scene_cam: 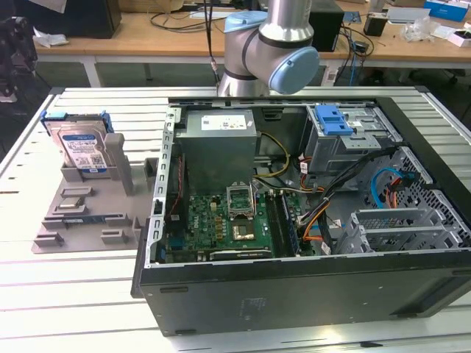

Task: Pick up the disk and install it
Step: 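Pick up the disk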

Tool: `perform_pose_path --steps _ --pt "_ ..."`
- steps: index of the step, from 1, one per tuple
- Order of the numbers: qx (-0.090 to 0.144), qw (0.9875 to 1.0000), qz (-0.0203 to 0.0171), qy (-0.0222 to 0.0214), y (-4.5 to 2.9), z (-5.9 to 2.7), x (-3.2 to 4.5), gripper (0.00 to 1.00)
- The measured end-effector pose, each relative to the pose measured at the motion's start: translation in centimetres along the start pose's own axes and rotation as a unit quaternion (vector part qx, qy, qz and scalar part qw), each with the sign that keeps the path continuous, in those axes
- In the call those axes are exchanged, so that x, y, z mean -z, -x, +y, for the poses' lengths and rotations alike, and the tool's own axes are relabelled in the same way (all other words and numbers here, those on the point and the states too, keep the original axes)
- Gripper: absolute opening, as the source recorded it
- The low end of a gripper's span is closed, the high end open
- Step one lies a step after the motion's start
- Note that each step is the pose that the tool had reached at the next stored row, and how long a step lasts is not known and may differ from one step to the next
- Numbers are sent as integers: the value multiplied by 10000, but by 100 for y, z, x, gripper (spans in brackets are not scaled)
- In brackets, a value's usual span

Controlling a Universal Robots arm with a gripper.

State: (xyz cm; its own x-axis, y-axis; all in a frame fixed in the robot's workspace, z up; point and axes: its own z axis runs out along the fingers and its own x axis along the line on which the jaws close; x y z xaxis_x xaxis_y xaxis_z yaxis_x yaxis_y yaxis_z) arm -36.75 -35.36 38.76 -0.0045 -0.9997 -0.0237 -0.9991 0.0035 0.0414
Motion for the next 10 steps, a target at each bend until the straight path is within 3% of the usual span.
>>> perform_pose_path --steps 4,10 --pt "-1 10000 0 0 70 0 -14 54" --pt "-1 10000 0 0 118 -1 -47 54"
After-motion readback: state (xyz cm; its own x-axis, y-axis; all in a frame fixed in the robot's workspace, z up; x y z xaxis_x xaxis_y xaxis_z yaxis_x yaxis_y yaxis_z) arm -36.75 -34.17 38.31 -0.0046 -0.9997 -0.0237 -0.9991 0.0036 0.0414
